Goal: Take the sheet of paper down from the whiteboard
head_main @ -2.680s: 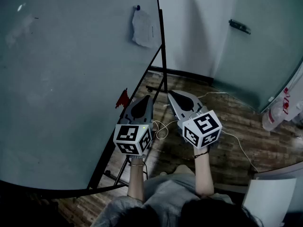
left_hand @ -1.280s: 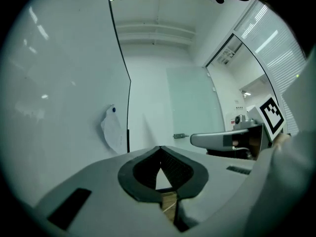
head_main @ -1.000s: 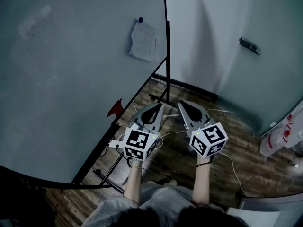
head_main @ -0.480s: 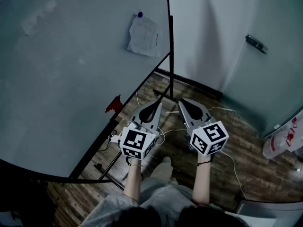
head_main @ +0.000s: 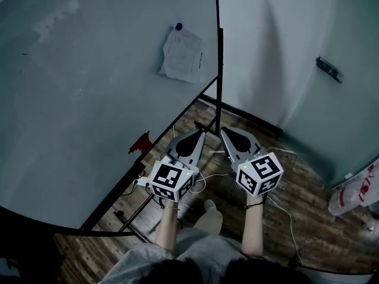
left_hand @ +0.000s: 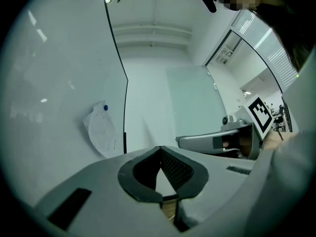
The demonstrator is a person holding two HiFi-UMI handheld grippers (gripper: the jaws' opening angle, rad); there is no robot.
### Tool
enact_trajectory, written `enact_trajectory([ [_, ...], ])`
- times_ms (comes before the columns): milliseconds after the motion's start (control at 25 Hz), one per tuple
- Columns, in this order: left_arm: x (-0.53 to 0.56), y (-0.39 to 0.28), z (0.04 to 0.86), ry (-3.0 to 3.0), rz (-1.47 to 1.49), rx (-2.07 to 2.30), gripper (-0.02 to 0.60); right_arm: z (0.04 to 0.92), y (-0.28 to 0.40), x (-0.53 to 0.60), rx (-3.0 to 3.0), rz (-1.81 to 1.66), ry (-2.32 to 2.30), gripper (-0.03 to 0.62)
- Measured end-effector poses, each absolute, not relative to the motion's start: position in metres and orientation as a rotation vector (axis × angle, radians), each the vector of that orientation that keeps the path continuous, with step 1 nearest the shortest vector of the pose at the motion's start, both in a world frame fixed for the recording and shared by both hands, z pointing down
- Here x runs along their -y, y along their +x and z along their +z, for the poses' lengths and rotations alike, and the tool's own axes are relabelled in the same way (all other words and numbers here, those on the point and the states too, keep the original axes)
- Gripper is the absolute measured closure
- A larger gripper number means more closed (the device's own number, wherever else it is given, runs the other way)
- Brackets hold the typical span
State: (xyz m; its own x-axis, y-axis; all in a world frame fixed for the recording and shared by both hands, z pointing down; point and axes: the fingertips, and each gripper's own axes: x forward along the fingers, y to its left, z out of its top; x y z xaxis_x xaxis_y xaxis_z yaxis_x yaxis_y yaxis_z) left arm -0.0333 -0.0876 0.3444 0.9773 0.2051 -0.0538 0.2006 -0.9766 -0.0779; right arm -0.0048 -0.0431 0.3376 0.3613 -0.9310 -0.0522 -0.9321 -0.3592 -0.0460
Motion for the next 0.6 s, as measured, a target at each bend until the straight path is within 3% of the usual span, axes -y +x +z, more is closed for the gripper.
enact_trajectory([
  [600,0.132,0.067,0.347,-3.100,0.038,0.228,0.575,0.339,0.096,0.084,-1.771,-0.005,-2.499,0.594],
])
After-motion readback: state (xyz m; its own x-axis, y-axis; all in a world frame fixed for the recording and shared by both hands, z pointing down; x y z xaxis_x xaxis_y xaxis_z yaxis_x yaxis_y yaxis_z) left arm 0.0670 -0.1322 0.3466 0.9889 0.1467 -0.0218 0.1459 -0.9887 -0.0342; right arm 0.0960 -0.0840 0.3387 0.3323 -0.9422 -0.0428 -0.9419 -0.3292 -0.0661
